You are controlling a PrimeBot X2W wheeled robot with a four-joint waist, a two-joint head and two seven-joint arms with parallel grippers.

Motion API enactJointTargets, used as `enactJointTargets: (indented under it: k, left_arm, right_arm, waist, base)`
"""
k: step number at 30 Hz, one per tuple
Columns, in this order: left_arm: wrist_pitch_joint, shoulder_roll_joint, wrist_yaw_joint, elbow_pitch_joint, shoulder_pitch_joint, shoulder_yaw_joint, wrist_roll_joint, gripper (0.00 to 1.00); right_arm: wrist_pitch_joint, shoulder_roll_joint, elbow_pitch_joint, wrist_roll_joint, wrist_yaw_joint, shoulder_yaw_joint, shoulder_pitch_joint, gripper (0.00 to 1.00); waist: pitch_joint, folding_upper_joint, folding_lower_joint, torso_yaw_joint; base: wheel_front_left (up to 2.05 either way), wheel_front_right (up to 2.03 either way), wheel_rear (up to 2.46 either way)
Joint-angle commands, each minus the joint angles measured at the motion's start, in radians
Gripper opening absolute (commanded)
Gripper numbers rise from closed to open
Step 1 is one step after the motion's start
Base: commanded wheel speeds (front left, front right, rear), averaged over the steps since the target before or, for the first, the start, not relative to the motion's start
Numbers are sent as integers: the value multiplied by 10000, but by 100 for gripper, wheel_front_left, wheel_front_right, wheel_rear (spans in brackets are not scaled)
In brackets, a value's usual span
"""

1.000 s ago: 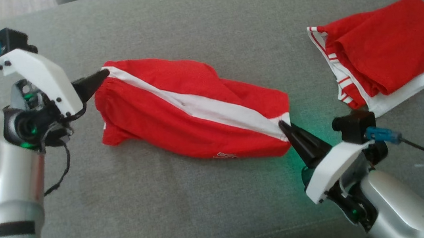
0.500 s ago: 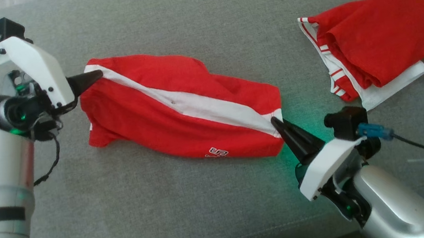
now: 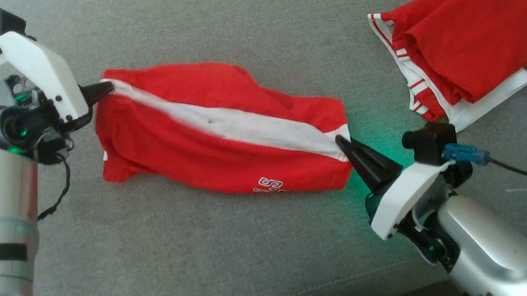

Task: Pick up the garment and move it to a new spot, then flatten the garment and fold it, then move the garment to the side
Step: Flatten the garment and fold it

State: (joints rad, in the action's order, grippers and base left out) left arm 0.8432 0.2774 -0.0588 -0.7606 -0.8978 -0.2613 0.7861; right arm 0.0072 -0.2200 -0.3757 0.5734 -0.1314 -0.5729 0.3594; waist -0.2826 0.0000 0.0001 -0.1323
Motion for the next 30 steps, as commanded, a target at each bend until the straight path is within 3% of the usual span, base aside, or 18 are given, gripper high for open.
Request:
enactJointTargets:
  k: [1,16,30]
  left_arm:
    - [-3,411,-51,276,-652,247,62,0]
    - [-548,143,-496,339,-900,359,610,0]
    - [-1790,-362,-689,2107,-1042,999,1791,0]
  right_arm:
    - [-138,18,230,9,7,-101,221,0]
    - [-150,-360,254,-64,7,314,746,0]
    - [696,-1823,1393,591,7,1115,3543,0]
  waist:
    - [-8,0,-1,8]
    - [427,0,-1,381]
    - [1272,0,-1,800]
  base:
    - [0,0,0]
    - [0,0,0]
    - [0,0,0]
